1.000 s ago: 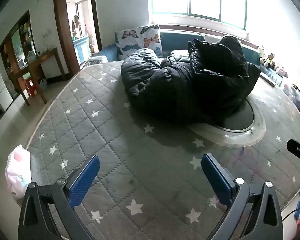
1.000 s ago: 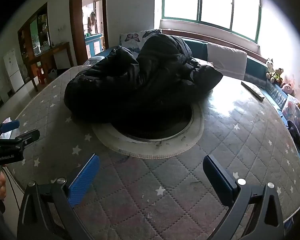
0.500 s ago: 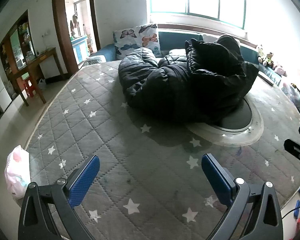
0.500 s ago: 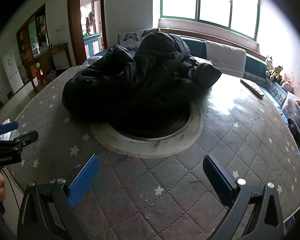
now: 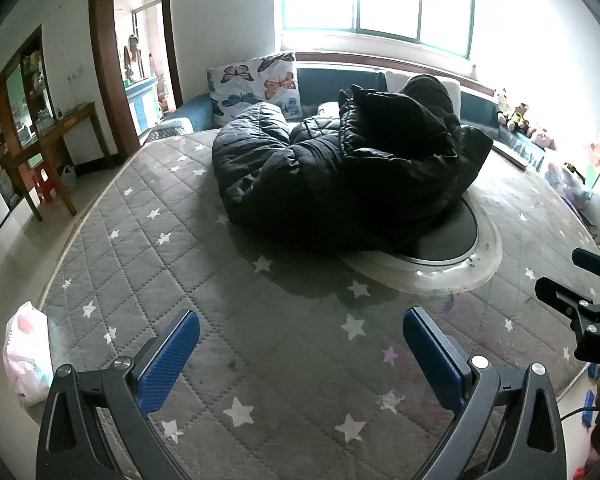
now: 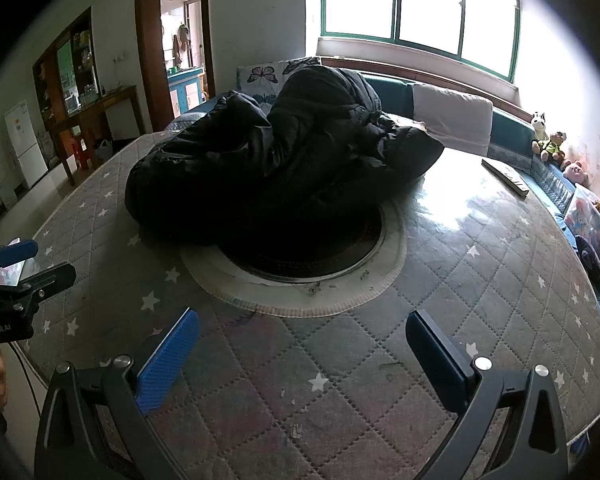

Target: Fold large clothes

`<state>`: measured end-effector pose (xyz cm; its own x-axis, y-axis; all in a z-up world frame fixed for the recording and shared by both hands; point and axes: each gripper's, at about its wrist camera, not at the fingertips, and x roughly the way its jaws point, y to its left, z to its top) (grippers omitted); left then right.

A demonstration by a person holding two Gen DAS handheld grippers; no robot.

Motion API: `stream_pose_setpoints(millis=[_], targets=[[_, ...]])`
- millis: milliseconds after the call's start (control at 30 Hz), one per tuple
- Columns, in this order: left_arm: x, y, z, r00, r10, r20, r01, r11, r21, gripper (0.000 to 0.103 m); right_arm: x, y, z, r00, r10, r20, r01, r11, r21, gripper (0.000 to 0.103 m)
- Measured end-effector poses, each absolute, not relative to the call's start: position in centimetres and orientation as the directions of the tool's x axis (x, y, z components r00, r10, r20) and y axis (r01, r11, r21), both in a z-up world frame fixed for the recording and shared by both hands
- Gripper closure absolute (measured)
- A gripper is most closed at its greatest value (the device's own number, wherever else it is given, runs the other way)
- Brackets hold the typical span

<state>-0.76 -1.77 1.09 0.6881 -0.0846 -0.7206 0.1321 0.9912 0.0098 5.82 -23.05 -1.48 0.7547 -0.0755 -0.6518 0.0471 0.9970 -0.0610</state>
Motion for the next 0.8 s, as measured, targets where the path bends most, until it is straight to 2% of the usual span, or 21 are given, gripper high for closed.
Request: stream_pose_setpoints(millis=[800], targets=[[0.6,-2.5,0.9,0.684,-0.071,-0.726,0.158,0.986,0.053,0.0,6.9,-23.0,-1.9,0.742,-0.062,-0.668,0.027,0.998,-0.063,0.0]])
